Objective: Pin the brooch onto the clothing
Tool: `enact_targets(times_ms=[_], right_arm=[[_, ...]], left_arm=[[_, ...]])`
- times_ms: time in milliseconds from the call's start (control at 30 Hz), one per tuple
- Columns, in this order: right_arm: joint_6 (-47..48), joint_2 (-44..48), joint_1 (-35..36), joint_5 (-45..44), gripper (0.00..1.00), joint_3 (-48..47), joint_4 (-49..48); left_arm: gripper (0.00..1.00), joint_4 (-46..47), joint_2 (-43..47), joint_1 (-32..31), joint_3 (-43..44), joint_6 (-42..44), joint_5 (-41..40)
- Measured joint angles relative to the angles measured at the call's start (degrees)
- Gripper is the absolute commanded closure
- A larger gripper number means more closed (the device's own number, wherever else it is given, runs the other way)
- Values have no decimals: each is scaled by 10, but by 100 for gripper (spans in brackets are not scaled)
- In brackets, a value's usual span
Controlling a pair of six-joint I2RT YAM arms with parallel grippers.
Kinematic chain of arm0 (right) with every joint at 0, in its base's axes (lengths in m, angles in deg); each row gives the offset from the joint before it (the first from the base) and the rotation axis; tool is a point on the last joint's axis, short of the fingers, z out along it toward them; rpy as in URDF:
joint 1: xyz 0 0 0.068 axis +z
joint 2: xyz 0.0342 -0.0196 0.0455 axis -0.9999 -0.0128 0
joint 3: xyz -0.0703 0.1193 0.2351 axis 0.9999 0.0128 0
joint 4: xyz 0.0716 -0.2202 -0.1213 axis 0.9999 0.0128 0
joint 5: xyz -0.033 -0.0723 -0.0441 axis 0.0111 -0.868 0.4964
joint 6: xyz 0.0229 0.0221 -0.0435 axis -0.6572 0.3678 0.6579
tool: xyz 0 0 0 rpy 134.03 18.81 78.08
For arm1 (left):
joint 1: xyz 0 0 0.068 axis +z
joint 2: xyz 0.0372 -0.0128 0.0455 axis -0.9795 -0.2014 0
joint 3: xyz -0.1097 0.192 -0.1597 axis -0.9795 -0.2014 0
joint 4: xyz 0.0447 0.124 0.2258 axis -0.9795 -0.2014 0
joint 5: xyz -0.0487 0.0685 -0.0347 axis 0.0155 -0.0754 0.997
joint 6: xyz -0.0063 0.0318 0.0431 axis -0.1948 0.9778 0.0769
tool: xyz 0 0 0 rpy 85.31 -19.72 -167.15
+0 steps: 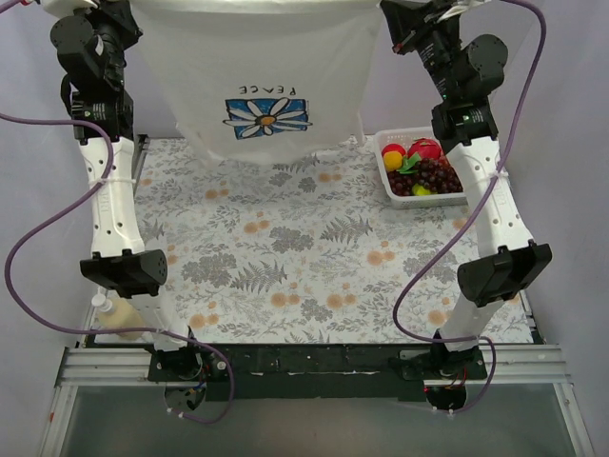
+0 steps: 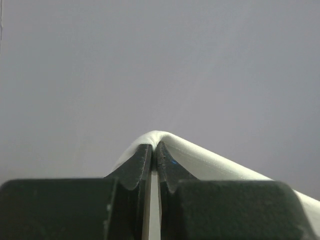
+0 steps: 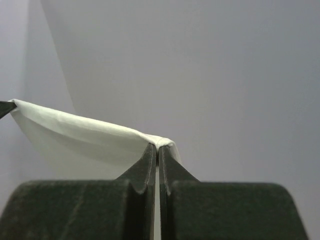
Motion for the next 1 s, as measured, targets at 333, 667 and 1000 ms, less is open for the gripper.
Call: enact_targets(times_ms=[333,667,1000], right_arm=[[26,152,1,-19,99,253,-166],[-65,327,2,-55,99,752,-120],[-123,498,3,-35,99,878,82]], left_arm=[[100,93,115,-2,-187,-17,13],[100,61,308,0,-706,-76,30],[100,-85,495,5,-899,-141,73]])
